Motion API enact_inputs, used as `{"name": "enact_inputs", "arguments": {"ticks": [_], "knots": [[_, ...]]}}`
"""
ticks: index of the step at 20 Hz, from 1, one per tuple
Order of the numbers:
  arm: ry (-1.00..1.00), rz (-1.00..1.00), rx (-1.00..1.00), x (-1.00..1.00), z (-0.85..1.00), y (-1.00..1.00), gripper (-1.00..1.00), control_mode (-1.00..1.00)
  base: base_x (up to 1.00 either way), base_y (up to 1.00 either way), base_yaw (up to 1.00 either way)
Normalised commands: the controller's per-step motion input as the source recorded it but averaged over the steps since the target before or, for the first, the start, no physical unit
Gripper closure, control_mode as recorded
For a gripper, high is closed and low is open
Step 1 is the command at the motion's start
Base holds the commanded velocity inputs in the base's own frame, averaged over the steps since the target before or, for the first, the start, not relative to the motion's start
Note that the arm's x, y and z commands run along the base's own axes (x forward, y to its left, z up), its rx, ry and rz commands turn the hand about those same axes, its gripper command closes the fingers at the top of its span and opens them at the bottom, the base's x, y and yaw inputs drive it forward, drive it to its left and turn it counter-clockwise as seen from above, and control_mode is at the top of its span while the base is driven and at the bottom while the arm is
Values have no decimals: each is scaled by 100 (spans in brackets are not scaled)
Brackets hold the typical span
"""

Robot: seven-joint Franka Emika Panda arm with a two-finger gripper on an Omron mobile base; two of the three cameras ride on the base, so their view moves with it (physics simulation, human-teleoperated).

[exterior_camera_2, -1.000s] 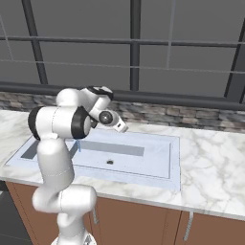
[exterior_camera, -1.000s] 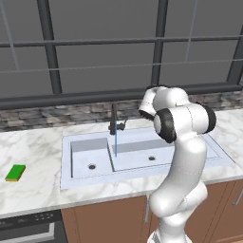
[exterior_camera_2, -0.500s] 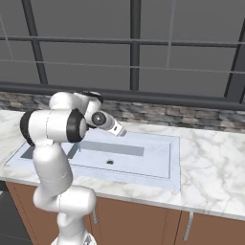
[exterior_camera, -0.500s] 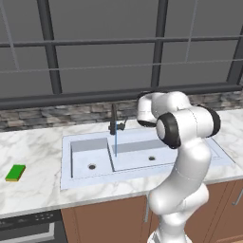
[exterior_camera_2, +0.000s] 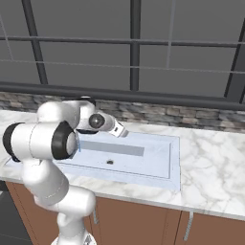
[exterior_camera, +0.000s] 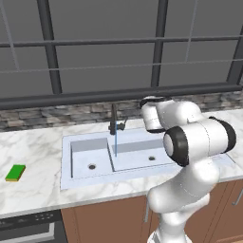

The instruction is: Soak the sponge with water for a few seconds and then drop it inside the sink.

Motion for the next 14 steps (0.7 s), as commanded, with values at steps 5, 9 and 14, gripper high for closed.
{"name": "enact_inputs", "arguments": {"ticks": [5,9,14], "knots": [[14,0,0,-4,90,-31,-100,-100,0,0,0],[16,0,1,-14,90,-29,-100,-100,0,0,0],[13,0,1,-21,89,-20,-100,-100,0,0,0]]}}
